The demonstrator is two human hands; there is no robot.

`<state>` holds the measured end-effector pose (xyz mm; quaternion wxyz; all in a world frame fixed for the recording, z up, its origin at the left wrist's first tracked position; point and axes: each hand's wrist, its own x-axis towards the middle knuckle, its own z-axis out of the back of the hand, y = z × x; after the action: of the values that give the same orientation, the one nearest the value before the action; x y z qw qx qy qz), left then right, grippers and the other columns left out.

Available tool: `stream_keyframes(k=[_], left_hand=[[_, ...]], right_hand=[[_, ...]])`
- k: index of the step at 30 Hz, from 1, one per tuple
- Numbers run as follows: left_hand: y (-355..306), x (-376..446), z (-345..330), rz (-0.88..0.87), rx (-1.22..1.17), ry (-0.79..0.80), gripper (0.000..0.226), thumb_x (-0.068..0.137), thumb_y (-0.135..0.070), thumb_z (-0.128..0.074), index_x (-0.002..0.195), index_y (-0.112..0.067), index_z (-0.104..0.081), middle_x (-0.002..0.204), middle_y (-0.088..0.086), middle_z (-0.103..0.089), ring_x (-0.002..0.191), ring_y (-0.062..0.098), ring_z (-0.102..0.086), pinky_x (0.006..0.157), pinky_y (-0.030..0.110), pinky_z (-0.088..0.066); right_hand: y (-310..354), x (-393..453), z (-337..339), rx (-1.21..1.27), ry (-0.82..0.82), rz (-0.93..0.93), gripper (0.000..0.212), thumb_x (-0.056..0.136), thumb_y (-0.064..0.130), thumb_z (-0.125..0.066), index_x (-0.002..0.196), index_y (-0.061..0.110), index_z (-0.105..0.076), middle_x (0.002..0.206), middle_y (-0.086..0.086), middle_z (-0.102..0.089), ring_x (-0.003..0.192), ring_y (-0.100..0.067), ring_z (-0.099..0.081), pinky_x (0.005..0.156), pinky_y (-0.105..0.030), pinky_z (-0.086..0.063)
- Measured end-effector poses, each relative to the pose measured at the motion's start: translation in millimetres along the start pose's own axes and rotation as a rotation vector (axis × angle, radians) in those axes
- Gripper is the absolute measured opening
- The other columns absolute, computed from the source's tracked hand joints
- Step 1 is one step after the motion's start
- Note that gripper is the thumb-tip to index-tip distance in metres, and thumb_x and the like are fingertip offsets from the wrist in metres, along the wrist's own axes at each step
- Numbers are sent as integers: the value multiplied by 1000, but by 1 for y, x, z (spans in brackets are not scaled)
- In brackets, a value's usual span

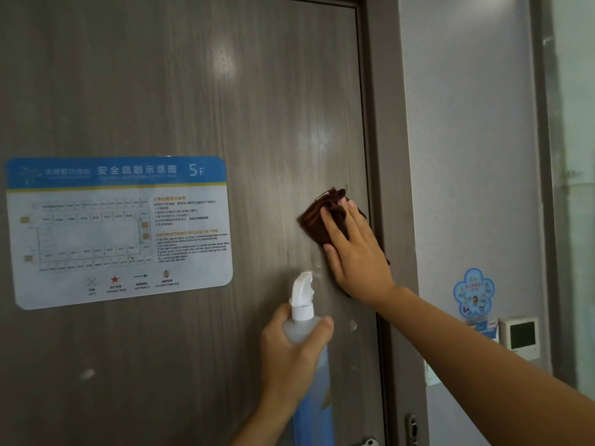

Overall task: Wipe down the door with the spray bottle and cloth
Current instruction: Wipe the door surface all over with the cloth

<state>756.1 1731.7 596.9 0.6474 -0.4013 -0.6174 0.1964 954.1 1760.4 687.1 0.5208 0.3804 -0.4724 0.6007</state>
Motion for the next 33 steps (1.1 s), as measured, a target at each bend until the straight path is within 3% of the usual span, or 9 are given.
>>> stream_keyframes(k=[8,14,18,23,26,31,33], left_hand=[[5,4,0,38,-1,18,34,67,-43,-80,85,-15,-73,78,13,-72,68,15,-67,67,40,-56],[-5,15,13,15,9,-9,44,67,-47,-80,92,-12,-72,83,18,-72,72,23,-69,73,56,-58],[-20,24,28,-52,62,-45,45,67,-49,-80,92,-13,-72,80,13,-72,74,31,-71,72,53,-59],[-62,63,62,-152,136,-109,39,69,-47,-82,88,-16,-70,81,7,-73,74,22,-71,72,49,-60],[-90,90,79,-207,214,-67,36,71,-46,-82,89,-18,-69,83,5,-75,79,27,-75,74,49,-62],[-109,113,97,-280,324,-28,49,66,-55,-80,94,-15,-70,88,7,-74,84,28,-72,73,42,-58],[-111,121,105,-254,333,19,54,63,-56,-83,97,-17,-71,90,7,-75,85,28,-74,79,49,-62]], right_hand=[[0,-1,1,-9,2,-3,59,110,36,-38,164,18,-20,170,-17,-14,159,-29,-3,127,-50,-19],[0,0,1,-4,-36,-8,59,109,32,-43,163,17,-23,169,-18,-17,159,-30,-6,127,-50,-19],[2,-2,1,-5,-33,-7,59,109,34,-40,163,16,-23,169,-19,-17,159,-31,-8,128,-50,-18],[3,-3,1,-7,3,-19,60,109,38,-36,164,18,-20,170,-17,-14,159,-29,-5,128,-50,-16],[3,-3,2,-30,21,-29,61,109,39,-35,164,19,-18,170,-16,-12,159,-28,-3,129,-47,-13],[3,-5,2,-34,8,-44,62,108,38,-37,164,19,-19,170,-16,-14,159,-29,-4,128,-48,-15],[4,-6,1,-39,2,-48,62,107,38,-37,164,19,-20,170,-16,-15,159,-29,-5,127,-50,-18]])
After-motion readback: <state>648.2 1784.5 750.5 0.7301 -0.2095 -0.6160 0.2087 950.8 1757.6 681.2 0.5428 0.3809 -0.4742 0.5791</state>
